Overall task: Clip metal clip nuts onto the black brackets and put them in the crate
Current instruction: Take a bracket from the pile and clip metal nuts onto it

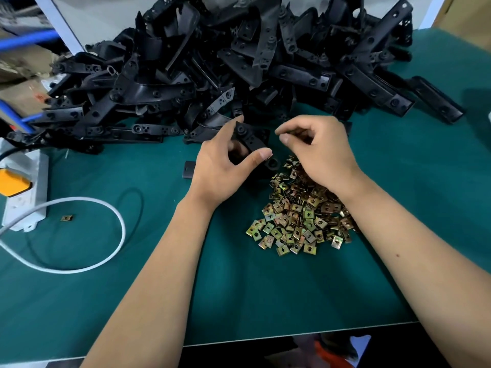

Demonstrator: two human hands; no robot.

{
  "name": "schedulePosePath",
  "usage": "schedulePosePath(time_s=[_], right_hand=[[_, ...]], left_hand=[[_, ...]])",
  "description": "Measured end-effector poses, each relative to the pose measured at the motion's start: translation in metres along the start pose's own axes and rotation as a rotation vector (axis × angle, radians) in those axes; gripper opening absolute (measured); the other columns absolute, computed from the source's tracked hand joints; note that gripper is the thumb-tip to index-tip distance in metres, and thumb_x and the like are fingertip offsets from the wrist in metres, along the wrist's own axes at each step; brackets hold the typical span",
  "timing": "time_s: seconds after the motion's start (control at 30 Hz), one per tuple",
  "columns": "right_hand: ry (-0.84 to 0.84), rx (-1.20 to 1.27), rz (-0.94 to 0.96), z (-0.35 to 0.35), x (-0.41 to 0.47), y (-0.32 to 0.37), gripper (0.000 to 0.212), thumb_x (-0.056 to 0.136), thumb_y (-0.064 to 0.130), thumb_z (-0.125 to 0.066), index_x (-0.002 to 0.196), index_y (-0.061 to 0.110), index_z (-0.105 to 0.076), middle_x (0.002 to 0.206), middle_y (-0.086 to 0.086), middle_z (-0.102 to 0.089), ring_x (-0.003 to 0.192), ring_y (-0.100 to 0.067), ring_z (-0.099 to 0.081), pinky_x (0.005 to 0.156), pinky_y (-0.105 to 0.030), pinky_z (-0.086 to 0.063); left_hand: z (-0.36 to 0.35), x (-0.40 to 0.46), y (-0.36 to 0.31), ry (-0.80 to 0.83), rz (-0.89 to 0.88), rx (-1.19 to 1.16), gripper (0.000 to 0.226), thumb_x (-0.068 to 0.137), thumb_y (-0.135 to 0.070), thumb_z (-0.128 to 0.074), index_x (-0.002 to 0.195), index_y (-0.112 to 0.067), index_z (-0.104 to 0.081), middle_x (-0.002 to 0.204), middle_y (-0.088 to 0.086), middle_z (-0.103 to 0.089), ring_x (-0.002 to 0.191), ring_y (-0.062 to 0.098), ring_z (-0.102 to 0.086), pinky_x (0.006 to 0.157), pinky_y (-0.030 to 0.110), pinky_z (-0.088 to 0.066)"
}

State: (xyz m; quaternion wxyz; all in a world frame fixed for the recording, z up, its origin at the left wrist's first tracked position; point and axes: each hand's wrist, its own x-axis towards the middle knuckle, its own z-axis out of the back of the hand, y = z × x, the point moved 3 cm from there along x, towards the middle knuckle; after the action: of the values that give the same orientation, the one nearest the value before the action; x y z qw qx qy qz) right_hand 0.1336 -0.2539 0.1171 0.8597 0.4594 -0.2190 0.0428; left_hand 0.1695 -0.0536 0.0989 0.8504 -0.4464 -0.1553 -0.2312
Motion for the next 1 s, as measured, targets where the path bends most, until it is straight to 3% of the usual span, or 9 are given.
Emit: schedulePosePath(time_s=[0.1,0.23,0.37,0.6,0.73,0.83,1.0], right_hand=[[-0.051,0.26,-0.136,-0.007,-0.003,-0.003,0.011,0.091,0.005,-0.074,0.097,0.013,-0.079,0.087,0.003,-0.077,0.081,-0.011,-0.075,0.076,-0.025,-0.06],[-0.062,0.487,-0.198,-0.012,-0.005,-0.001,0.011,0.088,0.0,-0.076,0.092,0.009,-0.078,0.082,-0.006,-0.078,0.077,-0.018,-0.077,0.07,-0.024,-0.059],[-0.043,0.567,-0.21,-0.011,-0.004,-0.001,0.01,0.086,0.006,-0.08,0.091,0.014,-0.08,0.083,-0.006,-0.079,0.077,-0.019,-0.076,0.072,-0.026,-0.059],[-0.006,0.57,-0.185,-0.012,-0.004,0.0,0.009,0.089,0.009,-0.078,0.091,0.017,-0.081,0.084,-0.005,-0.079,0.075,-0.015,-0.073,0.068,-0.023,-0.056],[-0.015,0.533,-0.171,-0.014,-0.004,0.0,0.011,0.086,0.01,-0.08,0.091,0.019,-0.082,0.084,-0.002,-0.079,0.078,-0.013,-0.073,0.071,-0.021,-0.056],[-0.028,0.493,-0.163,-0.014,-0.004,0.0,0.012,0.086,0.013,-0.081,0.089,0.024,-0.082,0.086,0.002,-0.079,0.083,-0.01,-0.074,0.073,-0.02,-0.056],[-0.04,0.468,-0.146,-0.015,-0.005,0.001,0.013,0.085,0.014,-0.081,0.087,0.027,-0.082,0.087,0.004,-0.079,0.088,-0.01,-0.075,0.078,-0.021,-0.057]], left_hand=[[-0.001,-0.001,-0.001,-0.003,-0.019,0.005,0.081,0.086,-0.064,-0.066,0.149,-0.017,-0.05,0.067,-0.01,-0.062,0.069,0.002,-0.06,0.068,0.014,-0.044],[-0.003,-0.002,-0.006,-0.018,-0.053,0.021,0.074,0.089,-0.056,-0.066,0.15,-0.019,-0.05,0.064,-0.018,-0.057,0.067,0.004,-0.056,0.065,0.013,-0.039],[-0.002,-0.002,-0.012,-0.026,-0.095,0.069,0.075,0.09,-0.058,-0.064,0.154,-0.022,-0.046,0.062,0.001,-0.054,0.068,0.019,-0.053,0.067,0.02,-0.042],[-0.003,-0.001,-0.009,0.003,-0.105,0.086,0.079,0.091,-0.056,-0.068,0.158,-0.025,-0.039,0.056,-0.011,-0.046,0.059,0.016,-0.051,0.06,0.026,-0.043],[-0.003,-0.001,-0.011,0.007,-0.107,0.097,0.081,0.09,-0.057,-0.067,0.158,-0.025,-0.038,0.057,-0.013,-0.05,0.06,0.013,-0.054,0.061,0.022,-0.042],[-0.002,-0.003,-0.014,0.007,-0.106,0.11,0.081,0.09,-0.058,-0.066,0.158,-0.025,-0.038,0.06,-0.013,-0.053,0.067,0.014,-0.057,0.067,0.027,-0.048],[-0.001,-0.003,-0.016,0.009,-0.111,0.125,0.082,0.09,-0.055,-0.067,0.159,-0.025,-0.035,0.06,-0.023,-0.046,0.052,0.006,-0.045,0.052,0.014,-0.028]])
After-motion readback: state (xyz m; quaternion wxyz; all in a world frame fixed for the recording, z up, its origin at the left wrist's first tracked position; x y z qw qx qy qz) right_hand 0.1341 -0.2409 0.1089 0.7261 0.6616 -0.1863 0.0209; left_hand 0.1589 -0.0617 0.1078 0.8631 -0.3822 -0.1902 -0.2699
